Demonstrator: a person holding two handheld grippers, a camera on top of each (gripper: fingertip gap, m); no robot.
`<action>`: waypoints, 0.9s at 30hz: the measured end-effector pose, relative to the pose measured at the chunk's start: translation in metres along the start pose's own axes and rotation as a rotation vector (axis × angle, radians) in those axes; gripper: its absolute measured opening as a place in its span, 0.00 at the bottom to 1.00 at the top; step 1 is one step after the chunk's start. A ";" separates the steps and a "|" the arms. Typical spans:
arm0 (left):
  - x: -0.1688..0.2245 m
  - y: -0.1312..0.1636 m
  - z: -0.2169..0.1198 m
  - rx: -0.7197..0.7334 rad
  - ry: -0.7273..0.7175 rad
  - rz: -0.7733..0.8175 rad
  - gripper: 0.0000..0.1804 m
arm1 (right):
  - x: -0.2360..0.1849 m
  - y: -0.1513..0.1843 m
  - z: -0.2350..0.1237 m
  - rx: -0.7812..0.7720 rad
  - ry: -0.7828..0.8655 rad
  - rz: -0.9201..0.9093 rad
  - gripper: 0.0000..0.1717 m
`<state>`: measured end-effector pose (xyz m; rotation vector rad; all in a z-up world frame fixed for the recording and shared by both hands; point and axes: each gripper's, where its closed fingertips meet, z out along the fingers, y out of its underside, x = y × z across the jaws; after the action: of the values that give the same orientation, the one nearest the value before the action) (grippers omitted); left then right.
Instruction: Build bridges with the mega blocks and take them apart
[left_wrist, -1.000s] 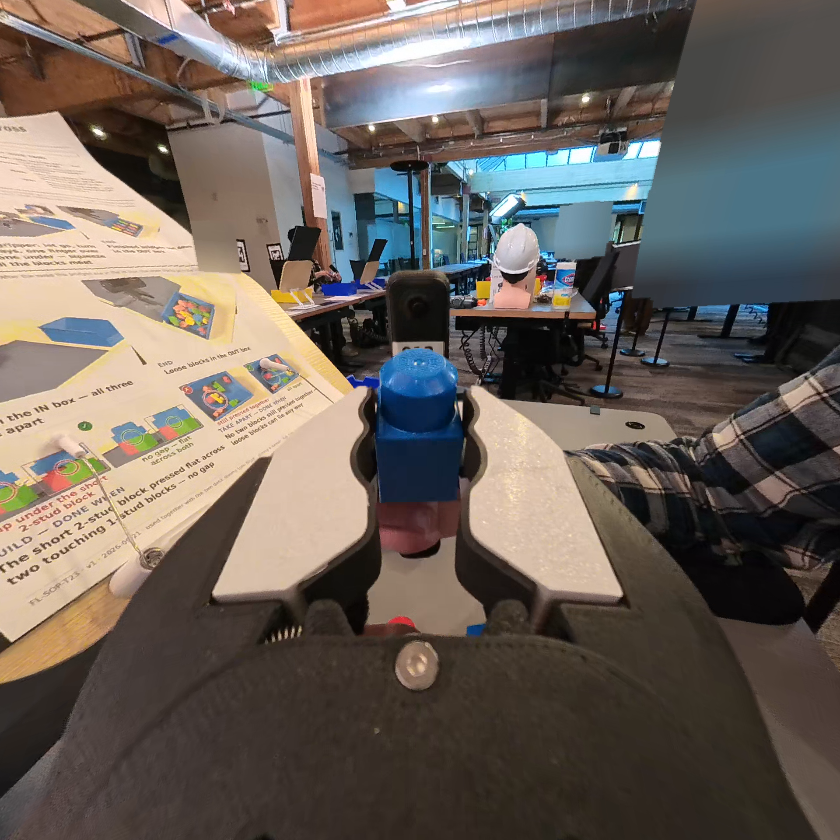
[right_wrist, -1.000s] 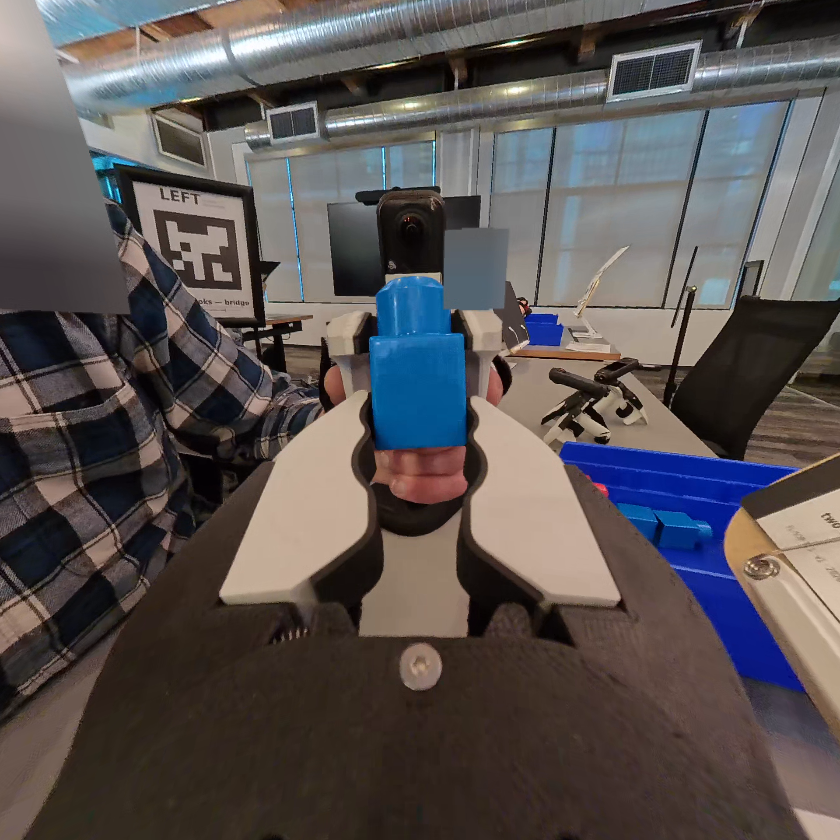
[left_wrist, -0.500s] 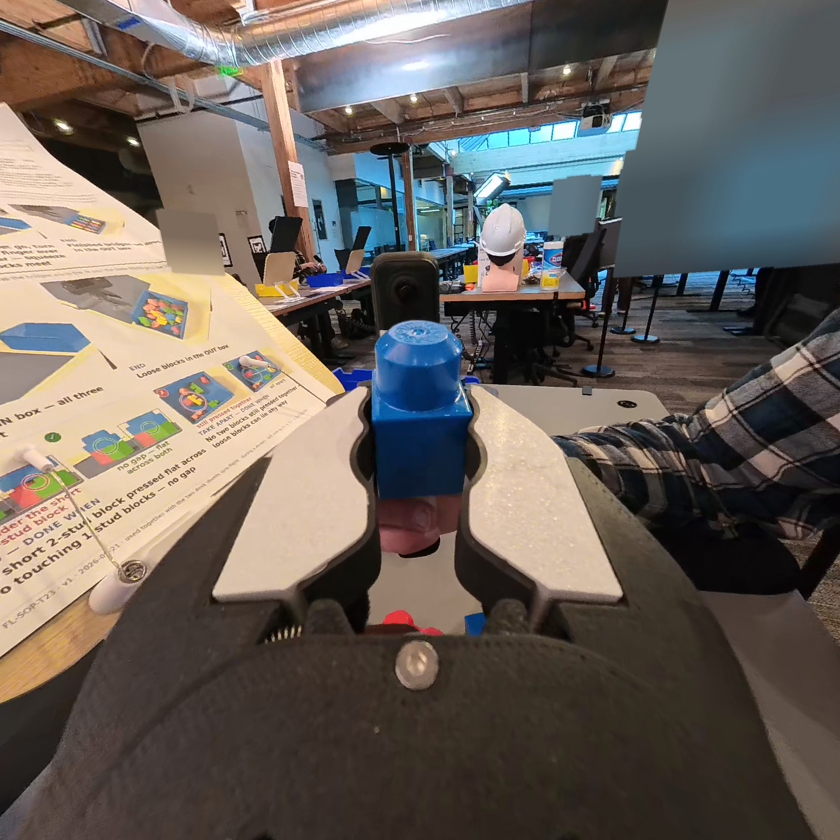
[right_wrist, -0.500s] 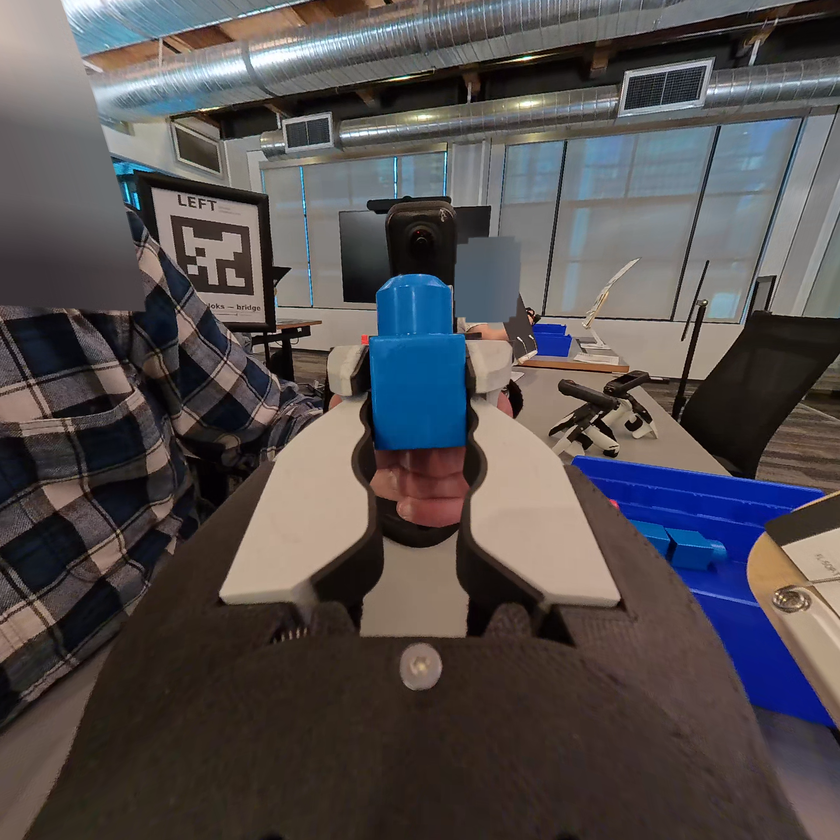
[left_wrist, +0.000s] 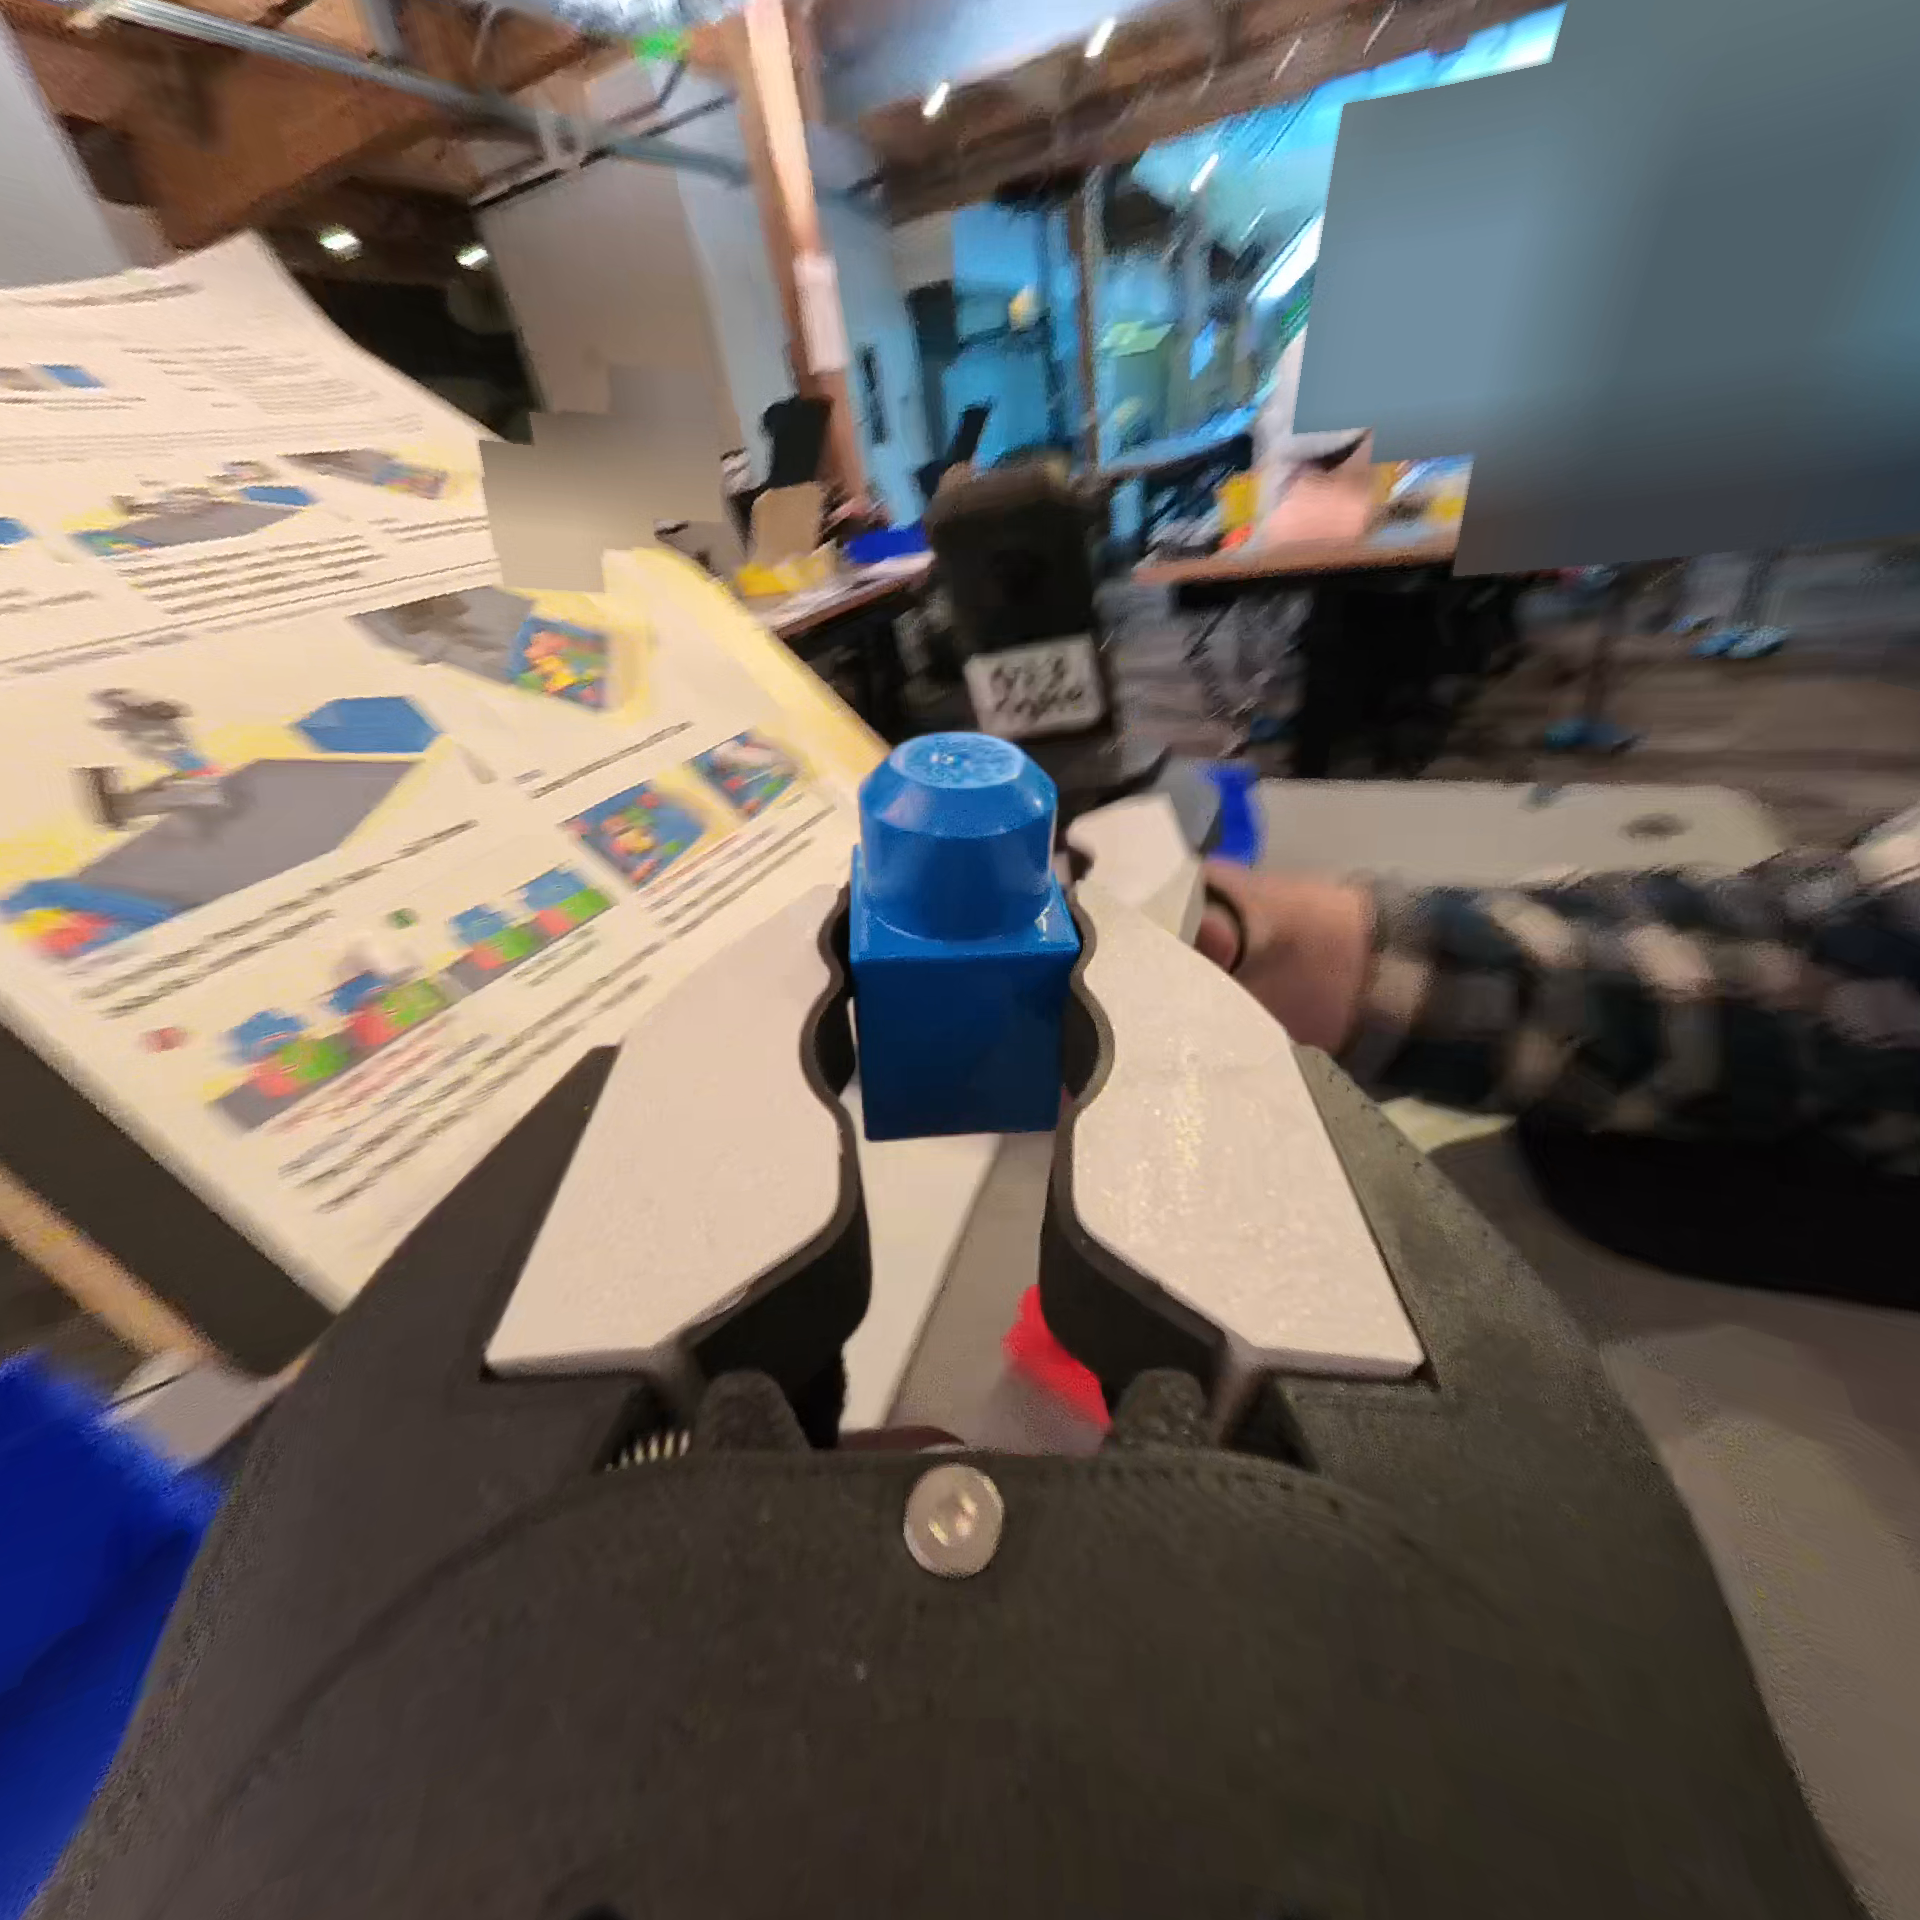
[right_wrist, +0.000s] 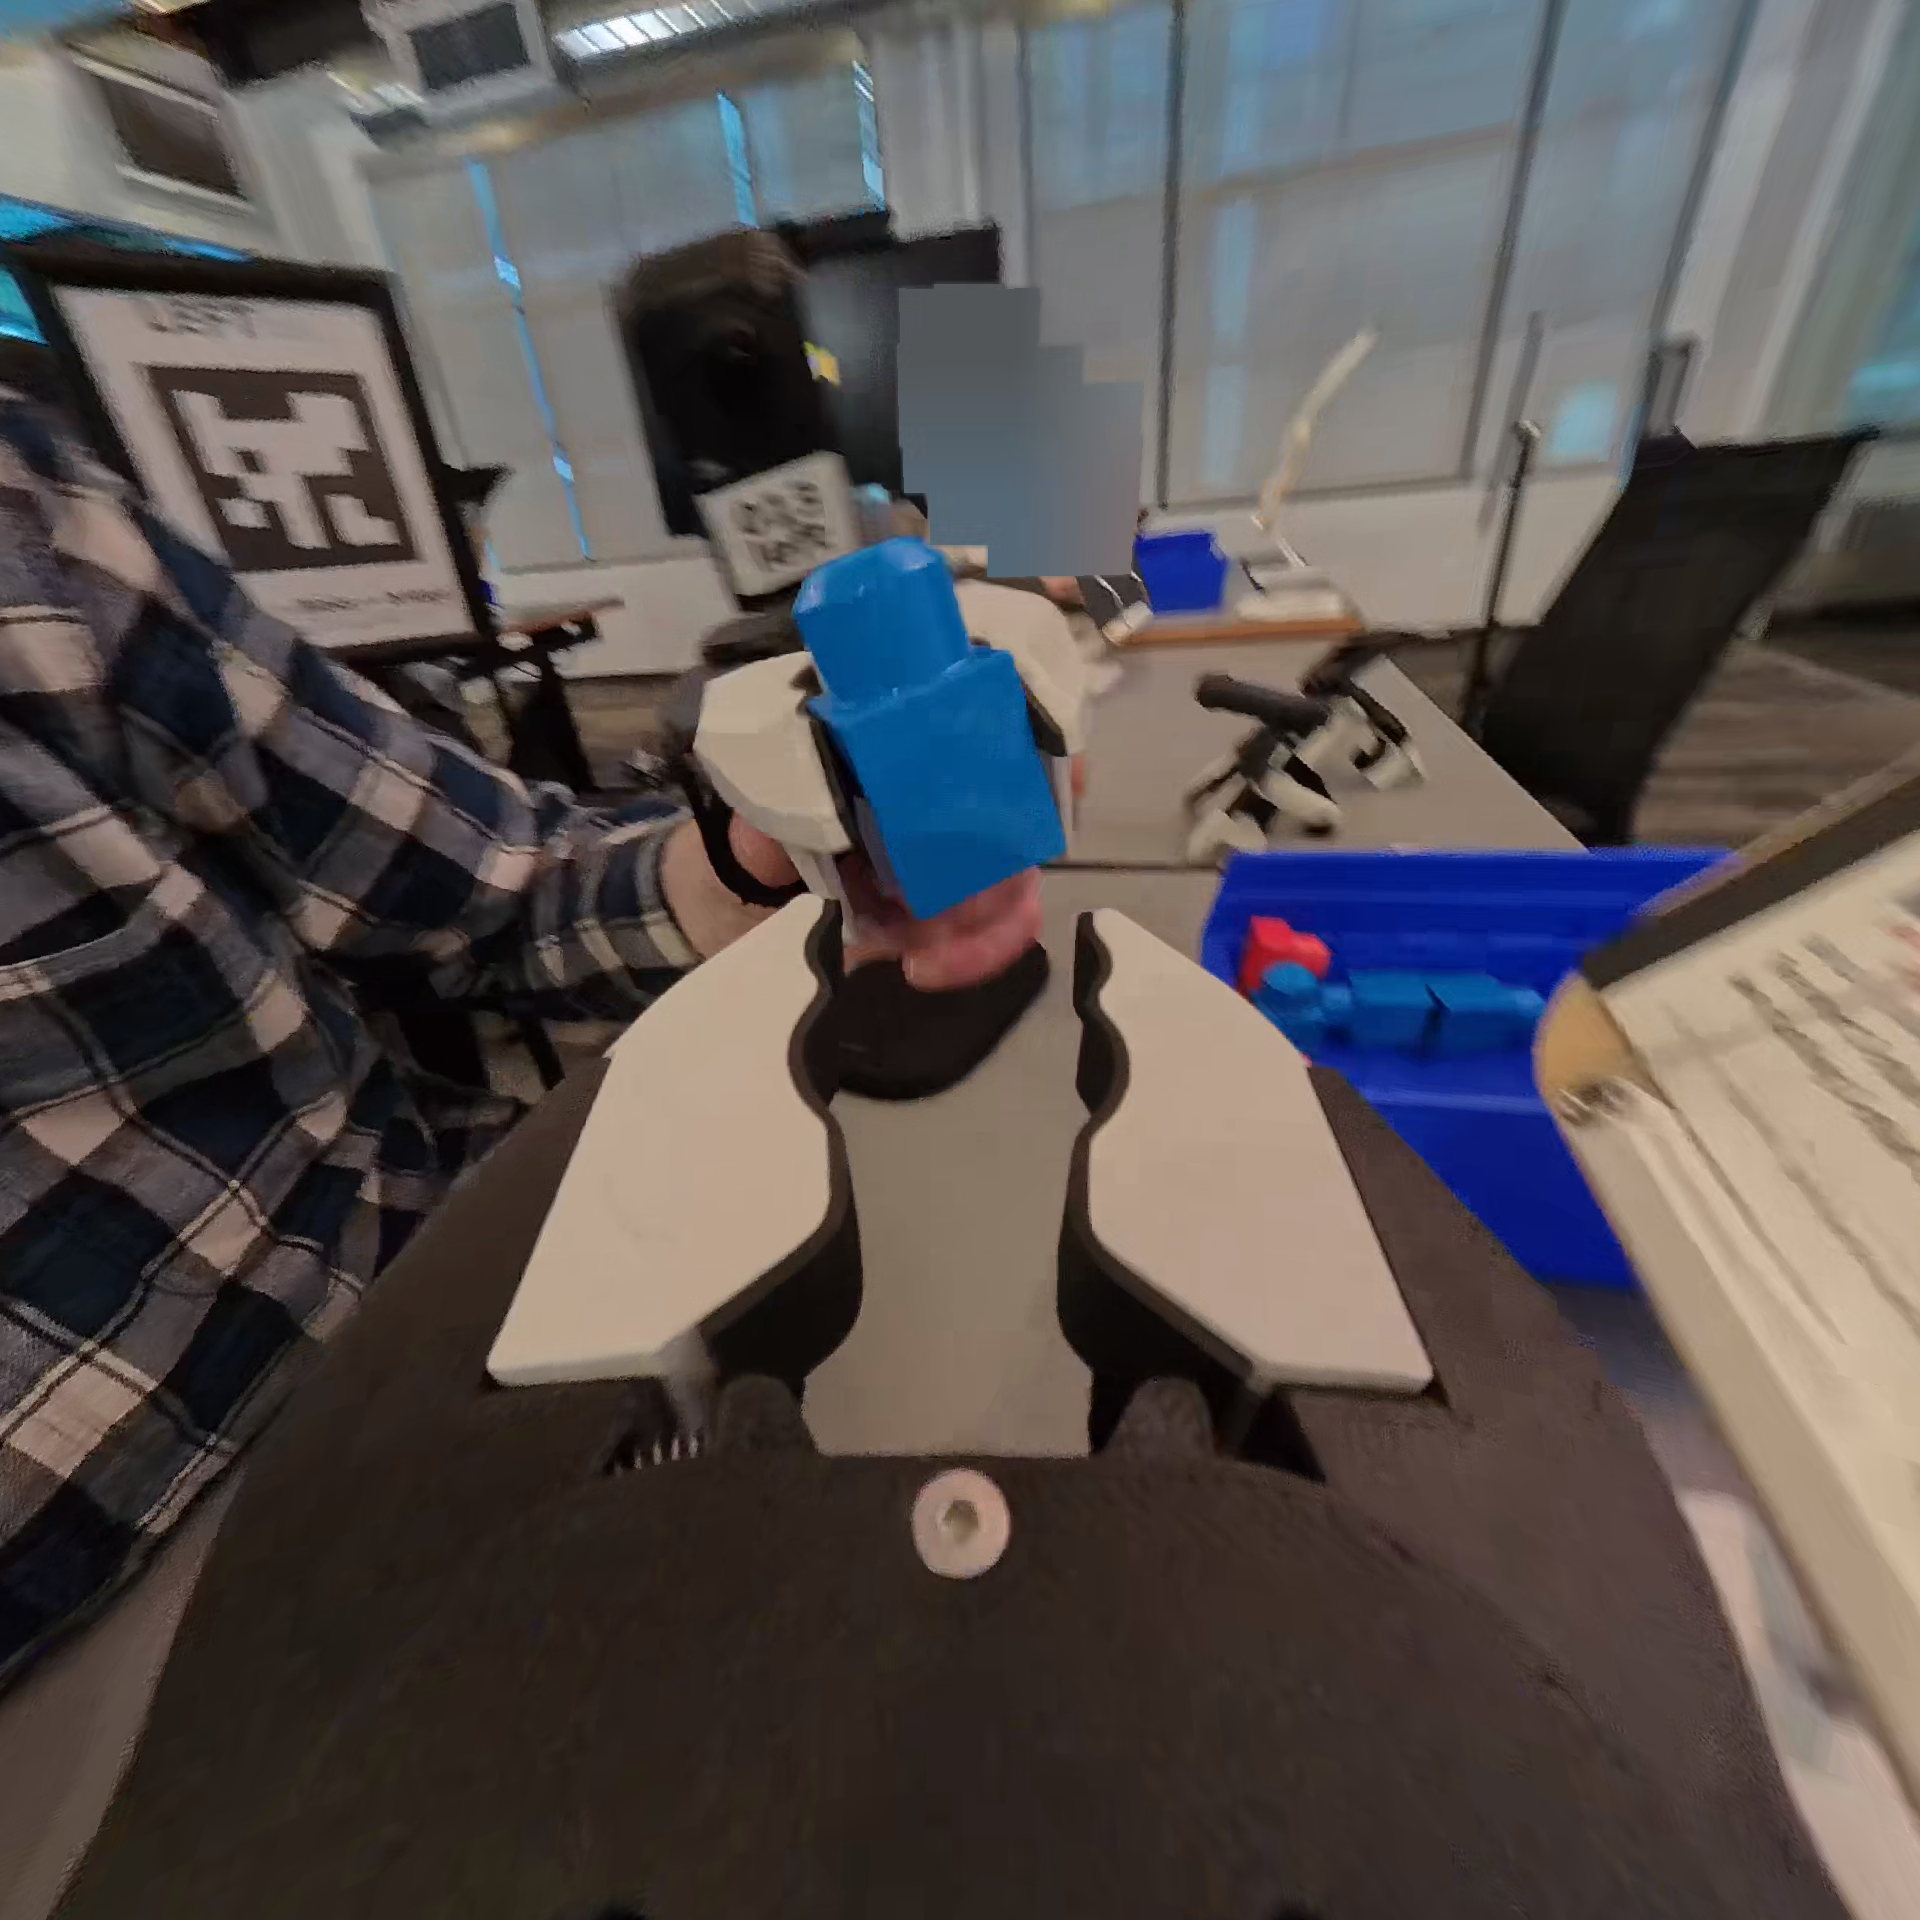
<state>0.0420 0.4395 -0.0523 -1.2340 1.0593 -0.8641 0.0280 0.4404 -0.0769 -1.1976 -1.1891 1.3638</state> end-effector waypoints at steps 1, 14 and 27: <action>-0.009 0.006 -0.002 -0.065 -0.075 0.081 0.20 | 0.006 -0.002 -0.005 -0.034 0.042 0.011 0.25; -0.039 0.064 0.008 -0.517 -0.509 0.575 0.20 | 0.025 0.018 0.001 -0.364 0.400 0.054 0.20; 0.008 0.125 -0.014 -0.574 -0.064 0.183 0.37 | 0.004 0.110 -0.027 -0.936 0.215 0.022 0.19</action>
<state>0.0262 0.4463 -0.1775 -1.5909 1.3980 -0.3814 0.0491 0.4362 -0.1885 -1.9325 -1.7165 0.6276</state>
